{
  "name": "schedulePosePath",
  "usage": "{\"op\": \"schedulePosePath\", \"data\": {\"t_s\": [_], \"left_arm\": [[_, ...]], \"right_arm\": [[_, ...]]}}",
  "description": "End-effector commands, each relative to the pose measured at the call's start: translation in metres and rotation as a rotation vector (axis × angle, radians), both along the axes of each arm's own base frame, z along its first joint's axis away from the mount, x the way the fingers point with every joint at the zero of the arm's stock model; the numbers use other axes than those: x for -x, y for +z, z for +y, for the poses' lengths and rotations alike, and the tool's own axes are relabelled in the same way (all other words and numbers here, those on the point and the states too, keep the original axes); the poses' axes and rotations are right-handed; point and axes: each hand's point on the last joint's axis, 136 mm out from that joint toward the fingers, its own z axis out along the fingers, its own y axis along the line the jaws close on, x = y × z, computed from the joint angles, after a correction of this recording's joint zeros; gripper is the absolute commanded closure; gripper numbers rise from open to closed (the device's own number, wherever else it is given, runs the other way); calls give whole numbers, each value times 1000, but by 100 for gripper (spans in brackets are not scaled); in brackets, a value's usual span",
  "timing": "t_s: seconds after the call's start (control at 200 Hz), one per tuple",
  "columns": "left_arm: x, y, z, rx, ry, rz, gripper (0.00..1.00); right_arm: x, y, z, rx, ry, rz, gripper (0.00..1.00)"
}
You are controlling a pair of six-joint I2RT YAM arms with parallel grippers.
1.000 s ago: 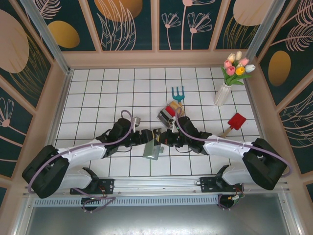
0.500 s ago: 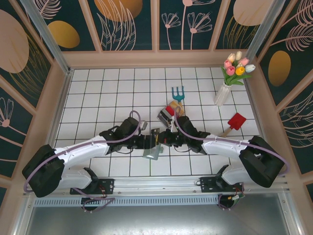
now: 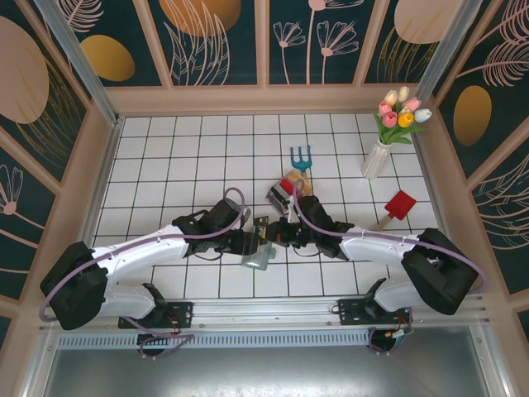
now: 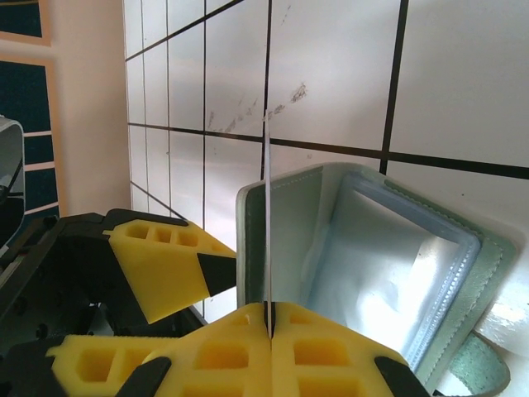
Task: Put the credit cards into the card holder
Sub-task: Open the card holder at the center of the table.
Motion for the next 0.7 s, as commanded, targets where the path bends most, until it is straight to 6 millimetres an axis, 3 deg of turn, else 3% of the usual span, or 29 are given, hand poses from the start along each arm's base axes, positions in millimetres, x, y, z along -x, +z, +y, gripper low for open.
{"op": "schedulePosePath", "data": {"t_s": [0.0, 0.105, 0.26, 0.44, 0.696], "left_arm": [[-5, 5, 3, -26, 9, -30, 54], [-8, 7, 5, -24, 25, -47, 71], [-11, 7, 9, -34, 50, -61, 86], [-20, 17, 6, 44, 119, -98, 93], [-44, 49, -6, 370, 260, -107, 100]], "right_arm": [[-9, 17, 8, -52, -1, -19, 100], [-10, 13, 6, -36, -9, -17, 100], [-14, 2, -2, 46, -46, -11, 100], [-18, -10, -26, 171, -136, -28, 100], [-22, 5, -55, 166, -215, -64, 100]]}}
